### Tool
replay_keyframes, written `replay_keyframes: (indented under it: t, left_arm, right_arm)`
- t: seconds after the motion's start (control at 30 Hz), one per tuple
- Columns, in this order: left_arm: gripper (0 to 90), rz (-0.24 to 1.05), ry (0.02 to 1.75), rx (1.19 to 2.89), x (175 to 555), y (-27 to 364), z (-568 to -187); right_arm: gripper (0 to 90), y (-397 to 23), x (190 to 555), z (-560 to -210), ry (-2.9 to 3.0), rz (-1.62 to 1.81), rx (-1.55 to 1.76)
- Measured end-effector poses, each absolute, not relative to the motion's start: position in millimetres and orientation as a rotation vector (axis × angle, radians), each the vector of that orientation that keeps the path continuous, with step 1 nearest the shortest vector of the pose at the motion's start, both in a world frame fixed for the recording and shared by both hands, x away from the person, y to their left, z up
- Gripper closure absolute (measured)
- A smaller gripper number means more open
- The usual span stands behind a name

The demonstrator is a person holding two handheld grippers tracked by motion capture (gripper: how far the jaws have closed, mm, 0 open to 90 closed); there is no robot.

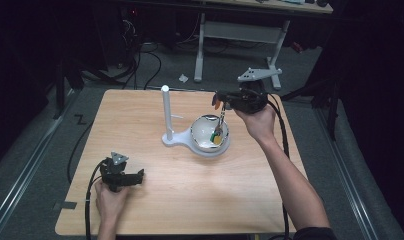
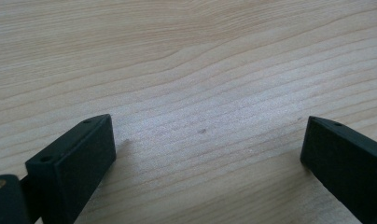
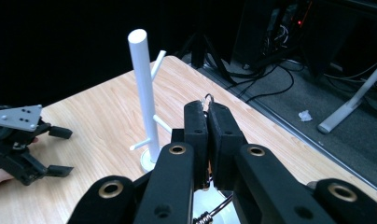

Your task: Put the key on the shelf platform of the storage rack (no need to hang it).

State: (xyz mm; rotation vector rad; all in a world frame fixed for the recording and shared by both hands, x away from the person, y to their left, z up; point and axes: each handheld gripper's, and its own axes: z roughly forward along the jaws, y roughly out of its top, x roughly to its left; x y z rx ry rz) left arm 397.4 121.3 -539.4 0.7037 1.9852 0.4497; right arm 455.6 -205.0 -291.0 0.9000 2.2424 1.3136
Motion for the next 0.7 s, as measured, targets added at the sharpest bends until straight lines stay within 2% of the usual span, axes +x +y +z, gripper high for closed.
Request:
replay_keyframes:
  t: [0.7]
  left_arm:
    - [3.4,0.45,1.986,0.702,397.4,121.2,-539.4]
  right_arm:
    - [87.2,-189.3,472.7,-334.1,2.306,1.238,0.924]
